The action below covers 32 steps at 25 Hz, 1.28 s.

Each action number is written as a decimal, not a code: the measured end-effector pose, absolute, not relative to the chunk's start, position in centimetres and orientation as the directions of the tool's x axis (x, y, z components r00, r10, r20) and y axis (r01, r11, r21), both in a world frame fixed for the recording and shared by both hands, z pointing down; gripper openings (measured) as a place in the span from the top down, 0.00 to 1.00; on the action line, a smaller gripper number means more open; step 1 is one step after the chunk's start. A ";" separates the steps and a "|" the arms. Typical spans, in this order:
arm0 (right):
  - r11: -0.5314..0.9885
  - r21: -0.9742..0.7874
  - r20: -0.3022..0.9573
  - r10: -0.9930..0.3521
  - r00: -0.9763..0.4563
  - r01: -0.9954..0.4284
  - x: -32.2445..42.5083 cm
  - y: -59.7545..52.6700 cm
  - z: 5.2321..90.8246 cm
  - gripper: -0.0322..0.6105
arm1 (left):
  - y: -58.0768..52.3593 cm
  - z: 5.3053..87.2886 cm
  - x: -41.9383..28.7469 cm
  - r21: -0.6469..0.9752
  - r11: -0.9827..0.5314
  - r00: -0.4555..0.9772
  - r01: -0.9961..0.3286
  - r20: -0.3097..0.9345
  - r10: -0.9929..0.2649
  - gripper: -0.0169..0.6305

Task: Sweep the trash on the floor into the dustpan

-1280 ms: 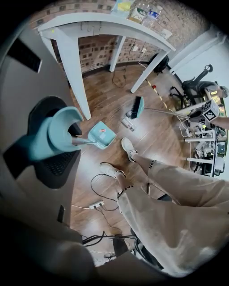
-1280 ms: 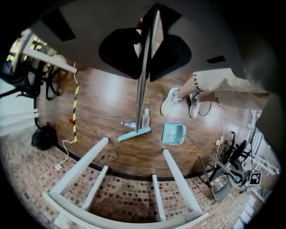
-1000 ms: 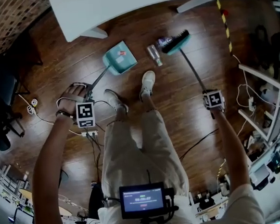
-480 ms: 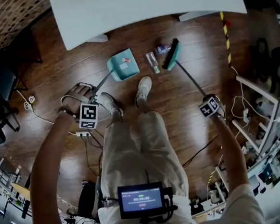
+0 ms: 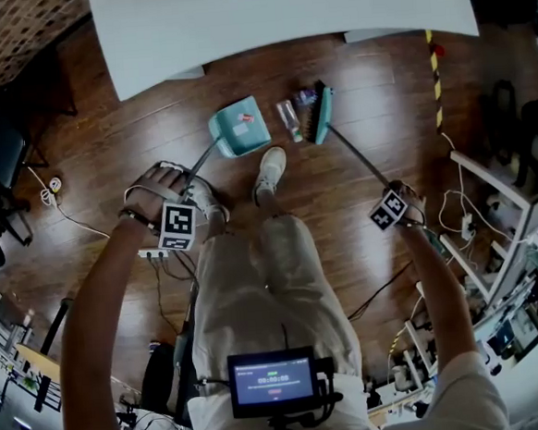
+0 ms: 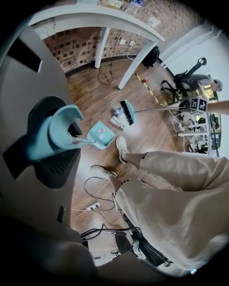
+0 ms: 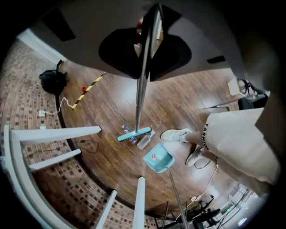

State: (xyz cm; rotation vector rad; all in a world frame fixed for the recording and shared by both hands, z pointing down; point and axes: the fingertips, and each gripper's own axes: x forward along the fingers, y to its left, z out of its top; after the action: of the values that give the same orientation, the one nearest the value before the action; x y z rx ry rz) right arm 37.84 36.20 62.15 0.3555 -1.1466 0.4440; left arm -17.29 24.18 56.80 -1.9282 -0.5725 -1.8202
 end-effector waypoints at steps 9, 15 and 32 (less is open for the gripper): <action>0.931 0.031 0.919 0.117 0.377 -0.364 37.4 35.8 64.0 0.79 | 23.7 56.7 -16.6 -0.015 -0.823 0.043 0.568 0.999 0.012 0.85; 0.970 0.055 0.918 0.044 0.393 -0.238 36.8 34.4 64.8 0.79 | 23.5 56.7 -16.2 -0.014 -0.819 0.047 0.574 0.999 0.015 0.85; 0.969 0.063 0.911 0.041 0.410 -0.238 35.9 35.4 66.0 0.79 | 21.1 56.5 -16.8 -0.026 -0.725 0.071 0.688 0.997 0.032 0.85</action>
State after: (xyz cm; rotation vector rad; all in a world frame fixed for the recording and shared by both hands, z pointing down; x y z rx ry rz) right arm 35.91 35.43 66.02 0.1941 -1.1363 0.1766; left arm -16.81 21.10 56.54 -1.8509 -0.7130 -1.7022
